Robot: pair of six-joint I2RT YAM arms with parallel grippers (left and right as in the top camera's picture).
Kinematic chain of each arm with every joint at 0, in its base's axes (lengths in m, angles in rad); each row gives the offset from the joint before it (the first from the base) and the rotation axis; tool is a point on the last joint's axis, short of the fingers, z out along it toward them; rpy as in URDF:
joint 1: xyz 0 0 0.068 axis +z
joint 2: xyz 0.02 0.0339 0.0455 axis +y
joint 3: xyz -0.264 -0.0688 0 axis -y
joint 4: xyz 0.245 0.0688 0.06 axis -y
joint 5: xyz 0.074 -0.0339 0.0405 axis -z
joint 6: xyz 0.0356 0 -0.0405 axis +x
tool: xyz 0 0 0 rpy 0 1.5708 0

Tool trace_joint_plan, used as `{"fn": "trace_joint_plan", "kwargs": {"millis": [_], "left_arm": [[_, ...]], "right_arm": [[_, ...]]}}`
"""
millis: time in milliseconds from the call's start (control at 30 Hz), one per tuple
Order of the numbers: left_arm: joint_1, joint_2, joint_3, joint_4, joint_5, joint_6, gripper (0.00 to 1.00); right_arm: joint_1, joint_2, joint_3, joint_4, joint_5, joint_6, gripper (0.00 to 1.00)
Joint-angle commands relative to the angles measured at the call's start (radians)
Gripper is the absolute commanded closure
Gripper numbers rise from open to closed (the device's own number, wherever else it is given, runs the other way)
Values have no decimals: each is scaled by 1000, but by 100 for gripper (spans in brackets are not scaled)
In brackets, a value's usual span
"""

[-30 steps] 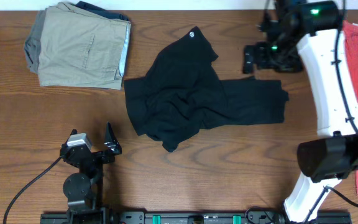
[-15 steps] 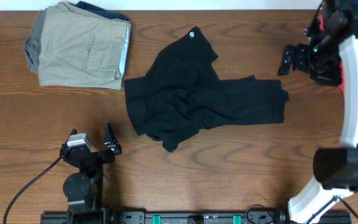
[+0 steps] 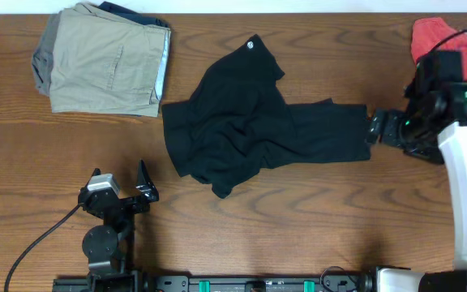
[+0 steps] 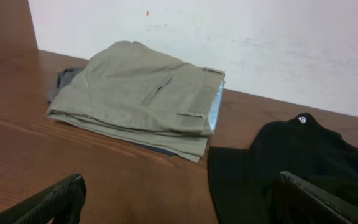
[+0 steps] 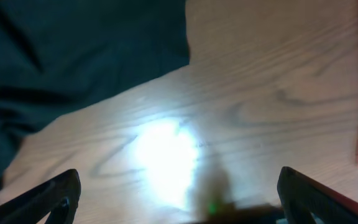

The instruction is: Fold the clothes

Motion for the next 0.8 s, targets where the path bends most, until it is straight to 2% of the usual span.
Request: {"fn": "trace_joint_plan", "kwargs": {"millis": [0, 267, 467, 600, 667, 767], "left_arm": [[5, -6, -18, -36, -15, 17, 2], [5, -6, -18, -36, -15, 17, 2], [5, -6, -18, -36, -15, 17, 2], [5, -6, -18, -33, -3, 4, 2], [5, -6, -17, -31, 68, -73, 2], [2, -6, -17, -17, 233, -301, 2]], "right_arm": [[-11, -3, -117, 55, -24, 26, 1], [-10, 3, -264, 170, -74, 26, 1], [-10, 3, -270, 203, -84, 27, 1], [-10, 3, -270, 237, -107, 79, 1], [-10, 3, -270, 244, -106, 97, 1], [-10, 3, -270, 246, -105, 96, 1]]}}
